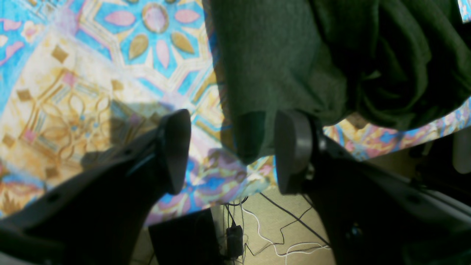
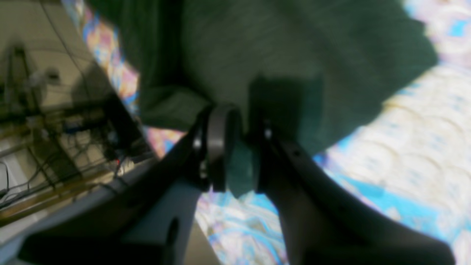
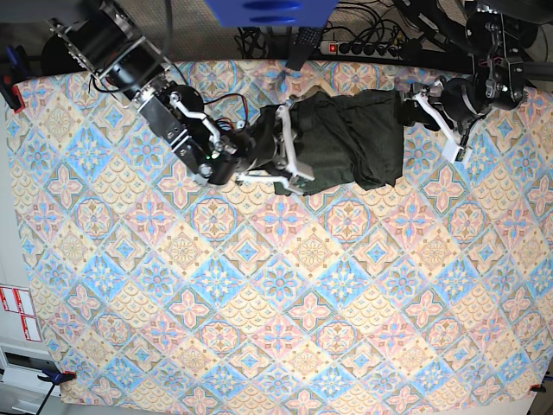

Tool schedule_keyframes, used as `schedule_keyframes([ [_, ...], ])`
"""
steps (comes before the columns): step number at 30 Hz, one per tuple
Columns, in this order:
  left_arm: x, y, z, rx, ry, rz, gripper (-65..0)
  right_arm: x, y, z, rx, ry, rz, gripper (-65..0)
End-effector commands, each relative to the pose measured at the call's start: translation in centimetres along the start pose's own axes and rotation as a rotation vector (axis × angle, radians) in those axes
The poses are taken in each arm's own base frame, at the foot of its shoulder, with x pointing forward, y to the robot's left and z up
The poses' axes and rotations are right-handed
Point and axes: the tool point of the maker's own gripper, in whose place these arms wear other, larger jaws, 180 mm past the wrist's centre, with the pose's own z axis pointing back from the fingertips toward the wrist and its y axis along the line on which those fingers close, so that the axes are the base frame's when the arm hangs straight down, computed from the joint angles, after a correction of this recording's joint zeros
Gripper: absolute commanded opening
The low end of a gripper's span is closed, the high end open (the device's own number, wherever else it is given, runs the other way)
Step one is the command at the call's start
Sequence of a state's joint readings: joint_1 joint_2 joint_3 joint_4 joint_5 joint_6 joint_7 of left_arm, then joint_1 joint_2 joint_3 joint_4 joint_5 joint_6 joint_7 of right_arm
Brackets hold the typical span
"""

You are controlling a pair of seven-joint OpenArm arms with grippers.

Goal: Fold the T-shirt properly
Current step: 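Lay the carried end onto the bundle with the right gripper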

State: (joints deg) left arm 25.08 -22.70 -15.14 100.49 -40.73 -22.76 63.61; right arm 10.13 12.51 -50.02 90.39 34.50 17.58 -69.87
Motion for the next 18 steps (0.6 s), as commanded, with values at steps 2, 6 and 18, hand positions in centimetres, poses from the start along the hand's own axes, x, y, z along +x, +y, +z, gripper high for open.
schedule_keyframes([
  [2,1.4,0.1,0.6,0.001,-0.041,-0.021,-31.9,1.5,0.6,-0.2,0.015,-0.012,0.044,-54.5],
  [6,1.5,0.0,0.5,-0.001,-0.047,-0.017,-31.9,4.1,2.7,-1.5,0.029,0.023,0.194,-54.3],
  [18,2.0,0.1,0.6,0.0,-0.089,-0.016,-31.9,9.0,6.7,-4.3,0.033,0.104,0.482,-51.5],
])
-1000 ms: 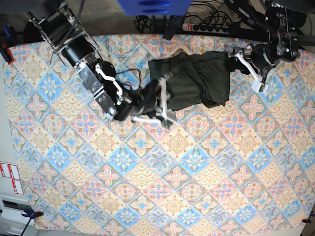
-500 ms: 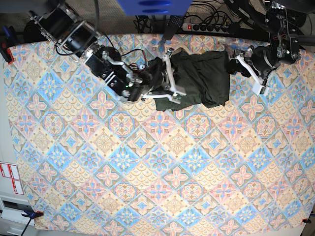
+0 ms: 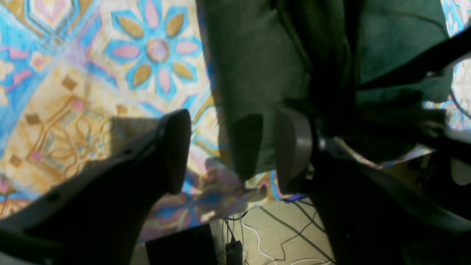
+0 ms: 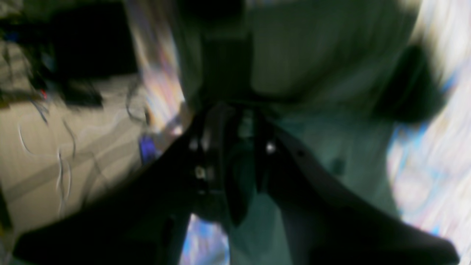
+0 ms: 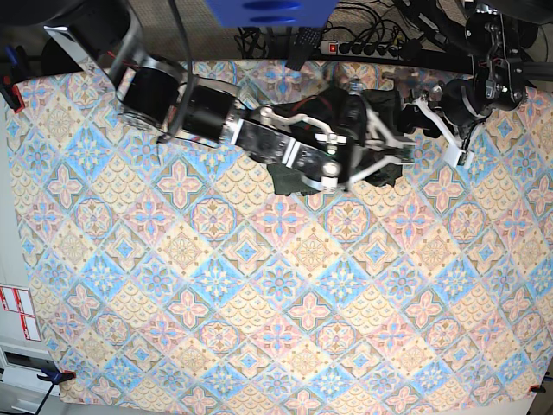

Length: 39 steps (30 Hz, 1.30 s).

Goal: Fold the T-shirt properly
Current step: 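Lay the carried end onto the bundle with the right gripper, then press the bundle with the right gripper while the left gripper holds its end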

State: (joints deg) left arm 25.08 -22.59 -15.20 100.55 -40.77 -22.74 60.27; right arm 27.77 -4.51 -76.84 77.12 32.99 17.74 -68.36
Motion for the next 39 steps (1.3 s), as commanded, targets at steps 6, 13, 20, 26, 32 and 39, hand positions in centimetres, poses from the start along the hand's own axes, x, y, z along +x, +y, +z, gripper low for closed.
schedule_keyframes([
  [6,0.9,-0.1,0.5,-0.005,-0.028,-0.014,-31.9,3.6,-0.5,1.0,-0.014,-0.119,0.011,-51.5],
  [13,1.1,-2.1,1.8,-0.026,-0.052,-0.07,-40.3,7.8,-5.4,7.7,-0.113,-0.38,-0.115,-51.6],
  [20,1.5,-6.3,2.0,-0.113,-0.068,-0.146,-50.6,1.8,-8.7,9.1,-0.199,-0.348,-0.208,-56.2],
  [26,0.9,-10.8,1.1,-0.227,-0.047,-0.209,-50.6,-2.3,-9.6,8.1,-0.276,-0.239,-0.204,-57.3],
  [32,1.7,-12.3,-0.3,-0.27,-0.043,-0.242,-55.3,-4.0,-10.3,7.1,-0.307,-0.177,-0.213,-57.9],
  [39,1.0,-8.4,-2.7,-0.175,0.027,-0.221,-55.9,-4.5,-9.8,5.7,-0.28,-0.143,-0.22,-57.9],
])
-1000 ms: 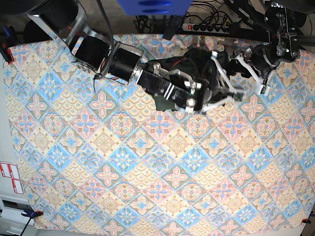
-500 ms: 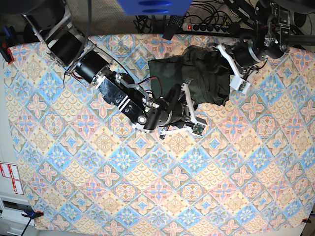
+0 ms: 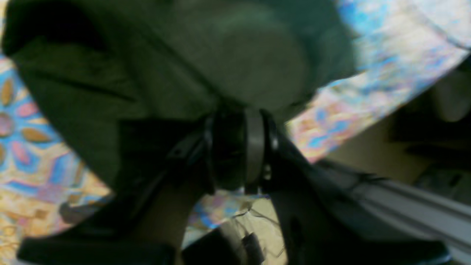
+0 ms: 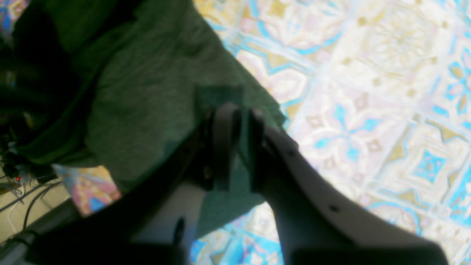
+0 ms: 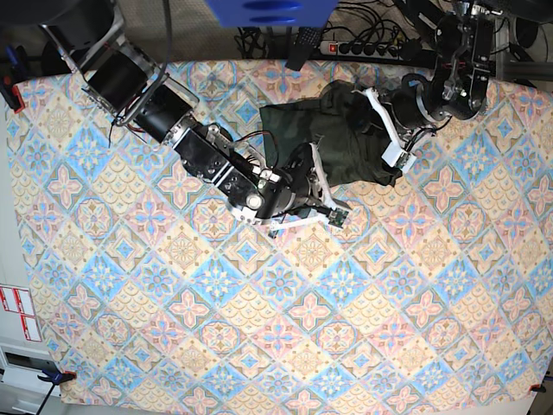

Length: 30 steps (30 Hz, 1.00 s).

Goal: Fold the T-shirt properly
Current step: 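Press the bundle with the right gripper while the left gripper holds its end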

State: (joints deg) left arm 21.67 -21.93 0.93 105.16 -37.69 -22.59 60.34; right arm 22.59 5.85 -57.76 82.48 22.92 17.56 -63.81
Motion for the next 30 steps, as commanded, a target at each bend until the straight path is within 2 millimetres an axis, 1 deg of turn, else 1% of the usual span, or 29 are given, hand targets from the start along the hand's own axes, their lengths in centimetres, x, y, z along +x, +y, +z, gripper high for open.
schedule_keyframes([
  [1,0.4,1.3,0.0,0.038,-0.002,-0.024,-55.8,2.1,0.1,0.6,0.001,-0.057,0.028,-57.9],
  [3,-0.5,3.1,0.2,0.102,0.041,-0.054,-55.8,2.4,0.7,0.3,0.012,-0.066,0.046,-57.9],
  [6,-0.6,5.1,1.1,0.178,0.05,-0.064,-55.9,2.5,1.2,0.2,0.02,-0.07,0.058,-57.9],
  [9,-0.3,7.5,2.5,0.252,0.034,-0.043,-55.9,2.5,1.2,0.2,0.02,-0.07,0.058,-57.9],
  [12,-1.5,10.4,3.9,0.325,0.046,0.016,-55.8,2.5,1.2,0.2,0.02,-0.07,0.058,-57.9],
  [14,-1.6,11.8,5.1,0.369,0.034,0.047,-55.8,2.5,1.2,0.2,0.02,-0.07,0.058,-57.9],
  [17,-1.5,13.0,6.1,0.404,0.016,0.07,-55.8,2.5,1.2,0.2,0.021,-0.069,0.06,-57.9],
  [19,-1.8,13.2,6.7,0.411,0.008,0.084,-55.8,2.5,1.2,0.2,0.021,-0.069,0.06,-57.9],
  [20,-1.9,12.7,6.9,0.404,0.006,0.081,-55.8,2.5,1.2,0.2,0.021,-0.069,0.06,-57.9],
  [21,-1.7,11.9,7.1,0.388,-0.005,0.065,-55.8,2.5,1.3,0.2,0.022,-0.068,0.06,-57.9],
  [22,-1.3,10.6,7.2,0.359,-0.02,0.036,-55.8,2.5,1.3,0.2,0.022,-0.07,0.061,-57.9],
  [24,-0.5,6.8,7.1,0.26,-0.048,-0.038,-55.9,2.5,1.3,0.2,0.022,-0.071,0.062,-57.9],
  [25,-0.2,5.2,6.9,0.217,-0.06,-0.06,-56.1,2.6,1.4,0.2,0.022,-0.073,0.062,-57.9],
  [26,0.1,3.7,6.5,0.172,-0.067,-0.078,-56.2,2.6,1.4,0.2,0.022,-0.073,0.062,-57.9],
  [27,0.2,2.5,6.1,0.134,-0.067,-0.087,-56.3,2.6,1.4,0.2,0.022,-0.073,0.062,-57.9],
  [30,-0.2,0.1,4.7,0.052,-0.051,-0.1,-56.4,2.4,1.0,0.3,0.016,-0.07,0.057,-57.9],
])
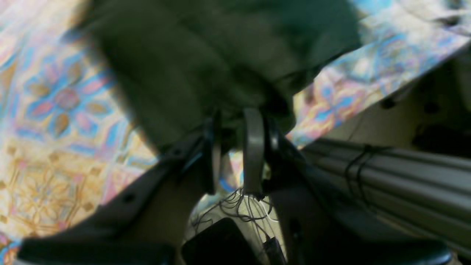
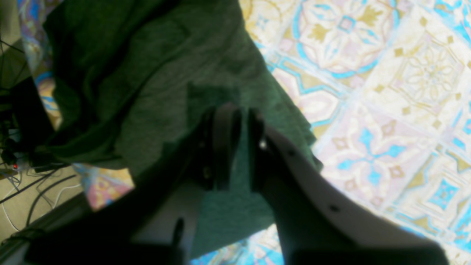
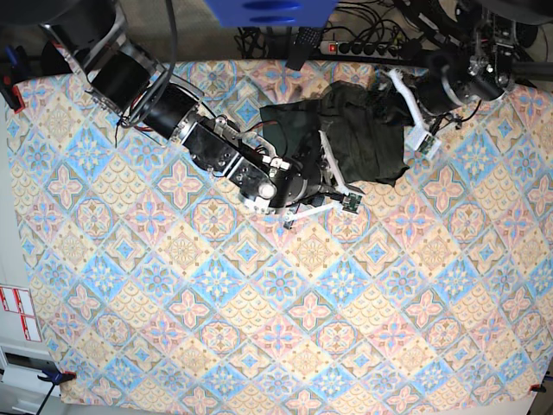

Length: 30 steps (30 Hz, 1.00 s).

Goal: Fold the T-shirt properly
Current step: 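Press the bundle with the right gripper while the left gripper holds its end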

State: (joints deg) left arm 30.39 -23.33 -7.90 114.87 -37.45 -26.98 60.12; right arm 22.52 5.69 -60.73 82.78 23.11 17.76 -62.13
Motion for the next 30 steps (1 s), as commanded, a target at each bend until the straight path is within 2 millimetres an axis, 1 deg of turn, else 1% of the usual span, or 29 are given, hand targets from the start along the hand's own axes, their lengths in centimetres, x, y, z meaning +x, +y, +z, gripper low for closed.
schedule_keyframes([
  [1,0.3,-1.2,-0.3,-0.036,-0.004,-0.027,-56.3,1.4,-0.9,0.8,-0.019,-0.043,0.011,-57.9],
  [2,0.3,-2.4,-0.8,-0.071,0.002,-0.041,-56.3,0.8,-1.3,0.9,-0.026,-0.032,0.008,-57.9],
  [4,1.1,-4.1,-1.7,-0.125,-0.005,-0.072,-56.4,0.0,-1.7,0.9,-0.034,-0.019,0.005,-57.9],
  [8,1.4,-7.3,-2.9,-0.219,0.007,-0.128,-56.4,-0.1,-1.7,1.0,-0.035,-0.016,0.005,-57.9],
  [11,2.1,-8.6,-3.5,-0.254,0.001,-0.161,-56.4,-0.9,-2.2,1.1,-0.045,-0.001,0.001,-57.9],
  [13,1.8,-8.6,-4.5,-0.249,0.022,-0.169,-56.4,-1.3,-2.5,1.2,-0.051,0.005,-0.001,-57.9],
  [14,1.7,-8.0,-5.1,-0.224,0.036,-0.161,-56.4,-1.3,-2.6,1.2,-0.053,0.005,0.0,-57.9],
  [16,0.5,-6.1,-6.4,-0.161,0.09,-0.156,-56.4,-1.3,-2.7,1.2,-0.055,0.004,0.0,-57.9],
  [19,-0.7,-4.0,-7.3,-0.101,0.143,-0.165,-56.4,-1.3,-2.7,1.2,-0.055,0.004,0.0,-57.9],
  [21,-0.9,-3.1,-7.2,-0.065,0.158,-0.183,-56.4,-1.3,-2.6,1.2,-0.053,0.005,0.0,-57.9],
  [22,-1.2,-2.2,-7.0,-0.038,0.174,-0.201,-56.4,-1.3,-2.6,1.2,-0.053,0.005,0.0,-57.9],
  [25,-2.1,0.7,-6.1,0.042,0.221,-0.245,-56.4,-1.3,-2.6,1.2,-0.053,0.005,0.0,-57.9],
  [27,-3.3,3.2,-5.3,0.099,0.264,-0.247,-56.4,-1.2,-2.6,1.2,-0.053,0.003,0.0,-57.9],
  [28,-3.4,4.4,-5.0,0.126,0.258,-0.244,-56.4,-1.2,-2.6,1.2,-0.053,0.003,0.0,-57.9],
  [30,-3.7,6.1,-4.5,0.16,0.238,-0.23,-56.4,-1.2,-2.5,1.2,-0.051,0.003,-0.001,-57.9],
])
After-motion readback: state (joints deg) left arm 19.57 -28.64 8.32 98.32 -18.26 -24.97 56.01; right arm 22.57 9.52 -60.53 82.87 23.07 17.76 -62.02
